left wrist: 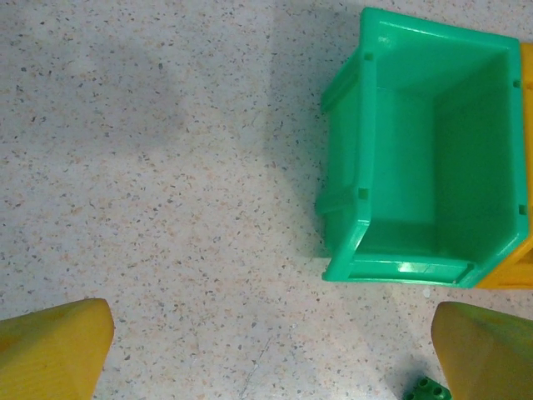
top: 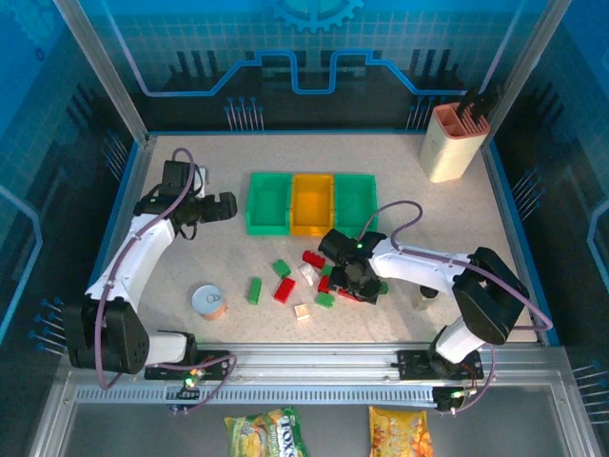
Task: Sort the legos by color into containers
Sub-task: Pick up the lego from the bottom-center of the table.
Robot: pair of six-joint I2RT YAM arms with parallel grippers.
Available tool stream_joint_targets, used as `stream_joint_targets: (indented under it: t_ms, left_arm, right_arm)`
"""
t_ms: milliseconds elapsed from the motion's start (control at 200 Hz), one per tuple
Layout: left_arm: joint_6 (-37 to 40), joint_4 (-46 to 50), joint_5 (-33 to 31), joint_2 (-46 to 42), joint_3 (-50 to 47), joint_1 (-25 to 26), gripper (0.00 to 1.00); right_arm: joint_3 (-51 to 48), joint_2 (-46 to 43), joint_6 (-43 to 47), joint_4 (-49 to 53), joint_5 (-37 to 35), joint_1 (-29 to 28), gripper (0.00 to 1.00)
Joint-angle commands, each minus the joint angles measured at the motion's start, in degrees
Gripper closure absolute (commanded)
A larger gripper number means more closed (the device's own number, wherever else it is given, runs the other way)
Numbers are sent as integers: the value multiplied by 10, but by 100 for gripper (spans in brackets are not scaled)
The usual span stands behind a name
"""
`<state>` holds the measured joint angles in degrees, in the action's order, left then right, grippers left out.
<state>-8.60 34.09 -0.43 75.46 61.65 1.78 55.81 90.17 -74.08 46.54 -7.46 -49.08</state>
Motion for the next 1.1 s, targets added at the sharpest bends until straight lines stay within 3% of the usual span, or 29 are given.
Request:
stream_joint_targets:
  t_ms: [0,380,1096]
  left_arm:
    - [10,-8,1,-19,-11,-8,1]
    - [8,-11,5,-22,-14,-12,1]
    - [5,-14,4,-21,-16,-13,1]
  right_arm:
    - [-9,11,-20,5,-7,-1,21]
    - [-11,38,-8,-8,-1,8,17]
    - [-16,53,12,-11,-29,12,30]
